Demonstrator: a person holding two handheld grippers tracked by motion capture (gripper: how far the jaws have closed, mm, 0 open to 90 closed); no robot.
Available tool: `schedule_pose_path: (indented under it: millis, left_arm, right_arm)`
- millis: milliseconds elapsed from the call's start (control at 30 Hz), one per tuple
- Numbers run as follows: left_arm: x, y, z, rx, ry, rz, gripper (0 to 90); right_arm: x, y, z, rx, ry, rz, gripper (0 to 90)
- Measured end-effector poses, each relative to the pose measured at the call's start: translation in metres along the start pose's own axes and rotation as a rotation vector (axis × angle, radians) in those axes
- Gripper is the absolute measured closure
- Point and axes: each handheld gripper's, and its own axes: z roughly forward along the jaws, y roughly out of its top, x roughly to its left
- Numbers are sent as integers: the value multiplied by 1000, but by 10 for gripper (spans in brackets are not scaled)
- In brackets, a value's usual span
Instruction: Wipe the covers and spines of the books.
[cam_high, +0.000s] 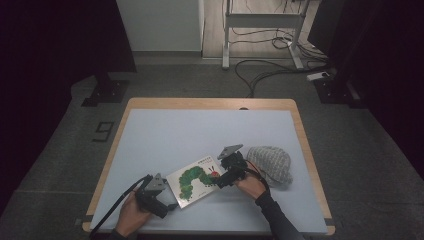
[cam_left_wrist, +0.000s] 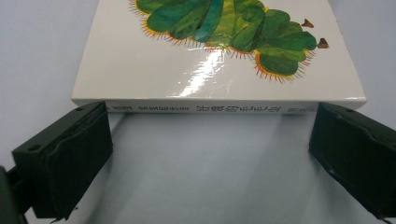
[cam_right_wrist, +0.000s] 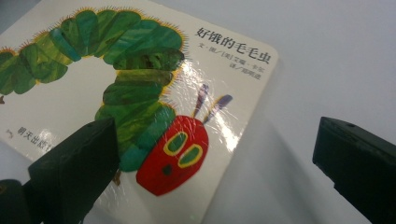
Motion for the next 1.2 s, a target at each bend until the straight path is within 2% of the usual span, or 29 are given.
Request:
schedule_pose_path:
  millis: [167, 367, 567, 733, 900, 1033, 1067, 1100, 1133, 1167, 1200]
  left_arm:
    - [0, 0, 0, 1, 1, 0, 0]
    - [0, 0, 0, 0, 0, 0, 0]
    - [0, 0, 0, 0, 0, 0, 0]
    - [0, 0, 0, 0, 0, 1, 0]
    - [0, 0, 0, 0, 0, 1, 0]
    - [0, 0, 0, 0, 0, 1, 0]
    - [0, 0, 0, 1, 1, 1, 0]
    - [0, 0, 0, 0, 0, -1, 0]
    - [0, 0, 0, -1, -1, -1, 0]
    - [0, 0, 0, -1, 0, -1, 0]
    - [0, 0, 0, -1, 0, 0, 0]
  right_arm:
    - [0, 4, 12, 9, 23, 5, 0]
    - [-3, 11, 25, 2, 80, 36, 0]
    - [0, 17, 32, 4, 82, 39, 0]
    - [3, 20, 32, 11, 70, 63, 6]
    - [1, 23, 28, -3, 93, 110, 23]
    - [3, 26, 23, -17, 88, 101, 25]
    - [3, 26, 21, -20, 97, 99, 79]
    - [3, 27, 20, -34, 198, 123, 117]
    - [3, 28, 21, -57, 322, 181, 128]
    - [7, 31, 22, -62, 341, 204, 128]
    - [12, 34, 21, -57, 279, 183, 127]
